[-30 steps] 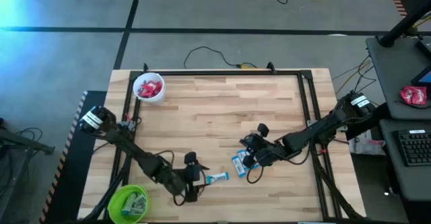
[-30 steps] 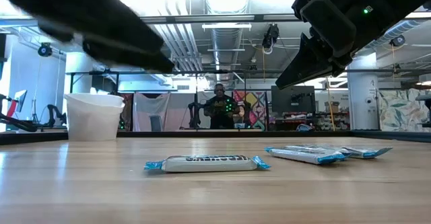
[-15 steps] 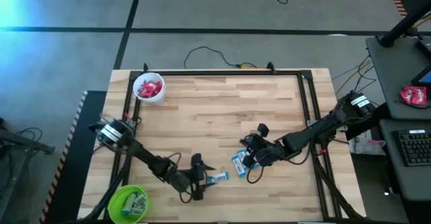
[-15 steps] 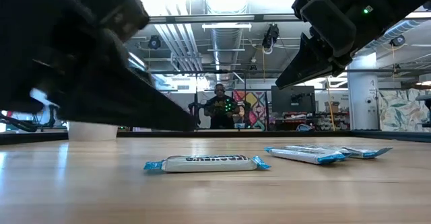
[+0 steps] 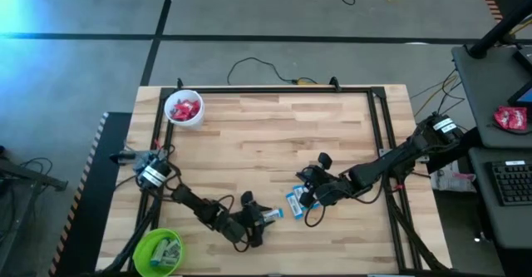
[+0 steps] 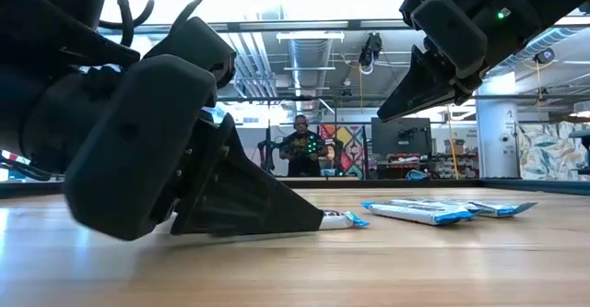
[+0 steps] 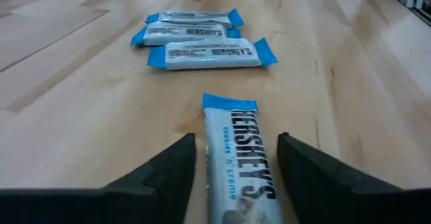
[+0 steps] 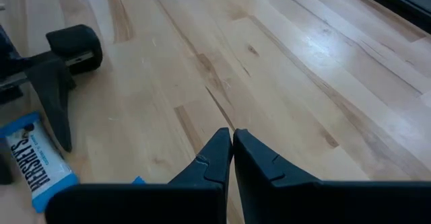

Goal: Sort candy by brand, put in halloween buckets
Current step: Put the blue chocolate bar into the green bucket

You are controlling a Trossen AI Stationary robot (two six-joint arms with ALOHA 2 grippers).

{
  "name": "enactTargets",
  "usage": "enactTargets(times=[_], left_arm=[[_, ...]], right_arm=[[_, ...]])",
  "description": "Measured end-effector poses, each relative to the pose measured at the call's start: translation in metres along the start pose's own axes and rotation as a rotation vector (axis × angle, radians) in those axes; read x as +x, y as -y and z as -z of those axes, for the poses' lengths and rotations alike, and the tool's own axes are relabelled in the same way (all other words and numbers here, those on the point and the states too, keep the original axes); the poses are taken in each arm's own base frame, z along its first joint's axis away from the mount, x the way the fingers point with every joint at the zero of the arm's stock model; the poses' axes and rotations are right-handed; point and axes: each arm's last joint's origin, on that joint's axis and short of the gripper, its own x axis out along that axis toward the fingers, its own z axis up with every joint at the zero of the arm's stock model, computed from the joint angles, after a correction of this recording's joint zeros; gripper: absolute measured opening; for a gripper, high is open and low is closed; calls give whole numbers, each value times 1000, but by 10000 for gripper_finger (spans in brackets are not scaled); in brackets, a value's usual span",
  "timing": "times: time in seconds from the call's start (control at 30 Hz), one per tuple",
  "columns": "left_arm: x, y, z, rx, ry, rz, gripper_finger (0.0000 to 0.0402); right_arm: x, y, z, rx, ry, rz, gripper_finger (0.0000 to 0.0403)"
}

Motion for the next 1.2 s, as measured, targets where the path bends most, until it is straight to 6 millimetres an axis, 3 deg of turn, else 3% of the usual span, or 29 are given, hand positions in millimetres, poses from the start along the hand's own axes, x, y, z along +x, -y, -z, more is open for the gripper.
enactTargets(times=[0.27,0.43,0.57,0.87,1.1,1.2], left_arm=[[-3,-9,6,-68,-14,-20,88],[-13,-9,-8,-10,-32,-11,90],[-35,-8,-33,94,-120,22,104],[-130,4,-123,69,-320,224,88],[-228,19,-189,-220,-688,396,89],[-271,23,-202,-347,-829,347,89]], right_arm=[[0,0,0,0,0,0,13],[0,0,0,0,0,0,13],[0,0,0,0,0,0,13],[0,0,0,0,0,0,13],[0,0,0,0,0,0,13],[0,0,0,0,0,0,13]])
